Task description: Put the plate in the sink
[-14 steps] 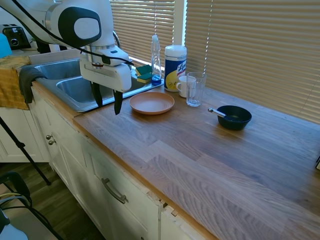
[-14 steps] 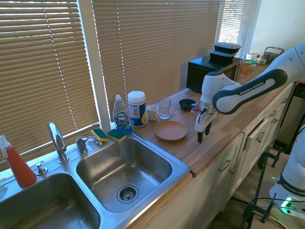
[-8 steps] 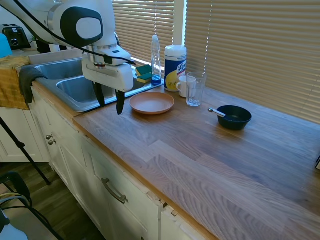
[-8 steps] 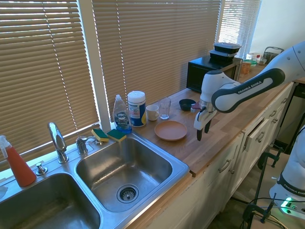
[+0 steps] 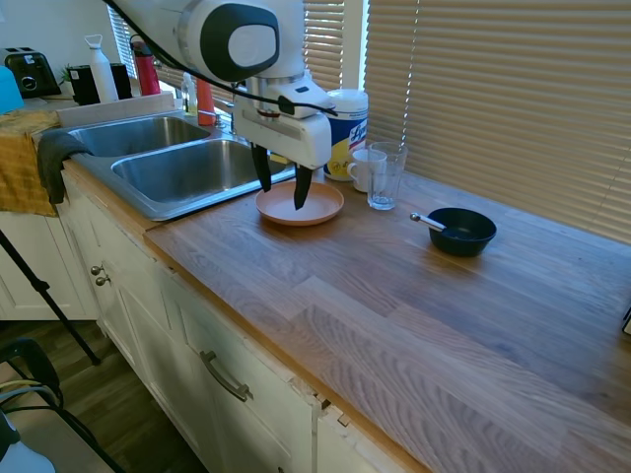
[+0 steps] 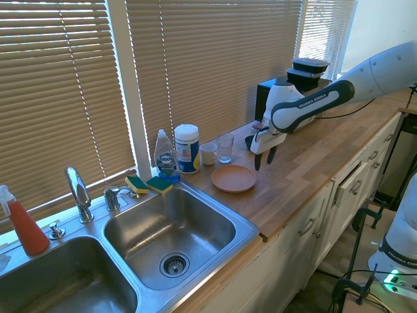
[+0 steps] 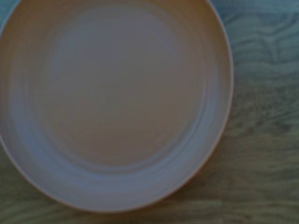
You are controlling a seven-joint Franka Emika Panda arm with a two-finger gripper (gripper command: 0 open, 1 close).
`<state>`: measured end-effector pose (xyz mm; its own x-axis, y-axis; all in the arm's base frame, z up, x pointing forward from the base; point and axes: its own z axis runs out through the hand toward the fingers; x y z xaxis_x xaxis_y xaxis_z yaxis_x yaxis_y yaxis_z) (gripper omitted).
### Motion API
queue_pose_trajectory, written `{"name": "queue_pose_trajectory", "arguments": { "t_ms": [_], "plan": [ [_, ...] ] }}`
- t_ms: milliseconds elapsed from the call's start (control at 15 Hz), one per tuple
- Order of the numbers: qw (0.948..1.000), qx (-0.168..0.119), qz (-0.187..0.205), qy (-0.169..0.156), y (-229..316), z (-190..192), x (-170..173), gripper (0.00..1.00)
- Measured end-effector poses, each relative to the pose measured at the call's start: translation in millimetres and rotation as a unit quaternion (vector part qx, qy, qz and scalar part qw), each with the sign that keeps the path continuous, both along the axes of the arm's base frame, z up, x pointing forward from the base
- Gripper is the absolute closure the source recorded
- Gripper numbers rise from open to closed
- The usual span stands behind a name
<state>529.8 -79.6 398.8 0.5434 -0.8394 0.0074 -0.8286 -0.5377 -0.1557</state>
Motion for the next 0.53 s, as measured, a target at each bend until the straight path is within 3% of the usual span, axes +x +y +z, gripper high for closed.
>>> {"name": "queue_pose_trajectory", "arguments": {
  "t_ms": [200,533],
  "plan": [
    [0.9997,0.024,-0.003,0.012,-21.8,-10.9,36.6,0.0],
    [0.9983,0.038,-0.002,0.043,-42.0,-51.8,81.3,0.0]
  ]
}}
